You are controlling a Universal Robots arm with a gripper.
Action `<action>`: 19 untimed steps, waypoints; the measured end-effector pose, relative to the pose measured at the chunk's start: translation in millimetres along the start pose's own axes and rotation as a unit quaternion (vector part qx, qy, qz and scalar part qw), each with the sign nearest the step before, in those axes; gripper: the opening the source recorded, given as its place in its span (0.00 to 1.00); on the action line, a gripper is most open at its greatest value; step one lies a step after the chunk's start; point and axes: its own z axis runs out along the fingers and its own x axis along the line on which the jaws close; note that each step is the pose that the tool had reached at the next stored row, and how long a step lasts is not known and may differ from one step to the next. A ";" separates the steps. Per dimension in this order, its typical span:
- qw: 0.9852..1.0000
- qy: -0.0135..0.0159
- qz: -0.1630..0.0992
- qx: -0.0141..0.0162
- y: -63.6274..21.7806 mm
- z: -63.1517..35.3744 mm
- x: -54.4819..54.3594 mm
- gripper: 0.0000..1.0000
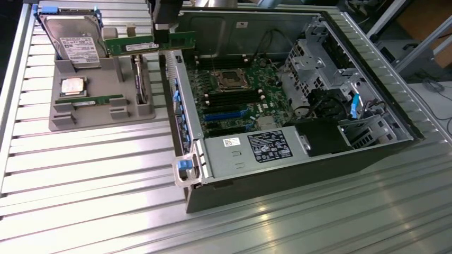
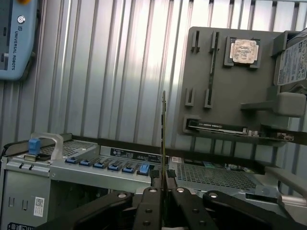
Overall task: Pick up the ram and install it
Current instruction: 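Pick up the ram and move it above insertion slot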
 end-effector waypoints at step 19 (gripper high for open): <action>1.000 0.002 0.000 0.000 -20.0 -0.7 2.5 0.14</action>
